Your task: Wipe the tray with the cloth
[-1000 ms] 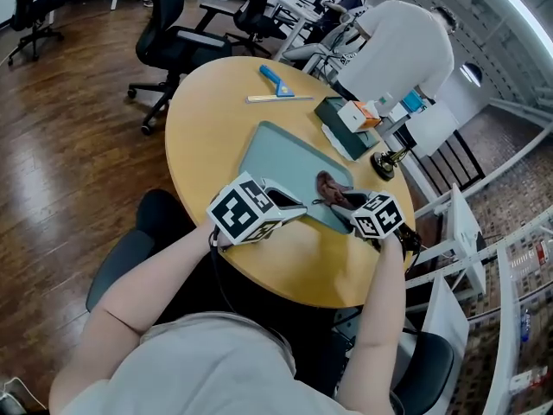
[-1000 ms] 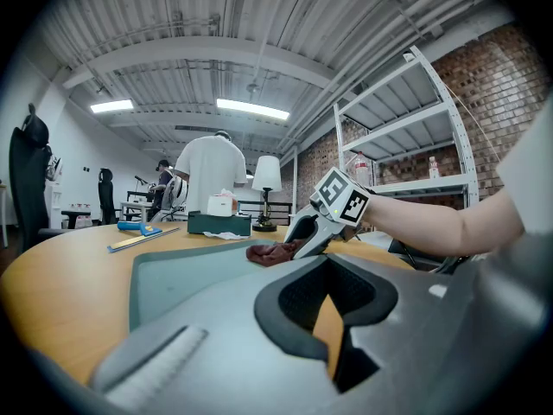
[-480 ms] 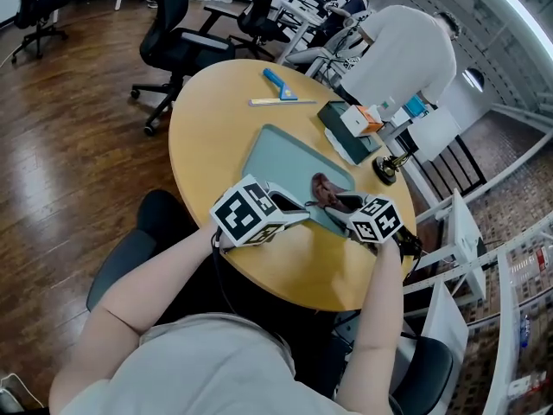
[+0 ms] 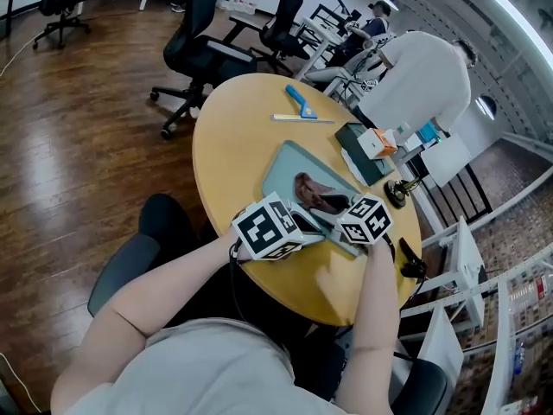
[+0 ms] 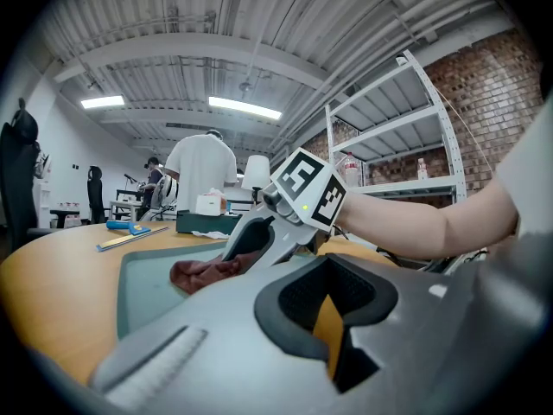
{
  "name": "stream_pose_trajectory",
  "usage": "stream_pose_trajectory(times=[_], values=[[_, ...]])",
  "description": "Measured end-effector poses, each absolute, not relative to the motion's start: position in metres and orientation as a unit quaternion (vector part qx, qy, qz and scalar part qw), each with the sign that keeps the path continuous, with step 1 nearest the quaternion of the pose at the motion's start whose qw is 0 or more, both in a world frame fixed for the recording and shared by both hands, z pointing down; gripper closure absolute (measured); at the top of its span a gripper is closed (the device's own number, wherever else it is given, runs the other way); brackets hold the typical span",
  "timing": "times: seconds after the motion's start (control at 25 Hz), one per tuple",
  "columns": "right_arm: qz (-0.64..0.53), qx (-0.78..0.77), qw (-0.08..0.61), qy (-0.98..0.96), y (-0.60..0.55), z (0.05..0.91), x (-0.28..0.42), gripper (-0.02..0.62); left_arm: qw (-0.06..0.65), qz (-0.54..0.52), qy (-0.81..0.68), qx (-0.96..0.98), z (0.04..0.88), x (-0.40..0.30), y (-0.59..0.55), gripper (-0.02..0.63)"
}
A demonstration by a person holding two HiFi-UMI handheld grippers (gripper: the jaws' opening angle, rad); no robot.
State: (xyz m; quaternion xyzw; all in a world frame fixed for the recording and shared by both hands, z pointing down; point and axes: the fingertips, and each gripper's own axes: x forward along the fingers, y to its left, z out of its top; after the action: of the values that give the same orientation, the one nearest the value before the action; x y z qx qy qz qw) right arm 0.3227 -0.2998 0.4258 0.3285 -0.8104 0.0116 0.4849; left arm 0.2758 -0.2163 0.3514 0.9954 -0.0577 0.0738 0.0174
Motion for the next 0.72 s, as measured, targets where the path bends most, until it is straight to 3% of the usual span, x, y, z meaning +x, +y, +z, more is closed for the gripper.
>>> stream_pose_trajectory(times=[0.72], values=[[-0.002, 0.222, 0.474, -0.852, -0.325, 0.425, 0.228, 0.451, 0.015, 0.076, -0.060, 0.995, 0.351, 0.275, -0.211, 0.604]])
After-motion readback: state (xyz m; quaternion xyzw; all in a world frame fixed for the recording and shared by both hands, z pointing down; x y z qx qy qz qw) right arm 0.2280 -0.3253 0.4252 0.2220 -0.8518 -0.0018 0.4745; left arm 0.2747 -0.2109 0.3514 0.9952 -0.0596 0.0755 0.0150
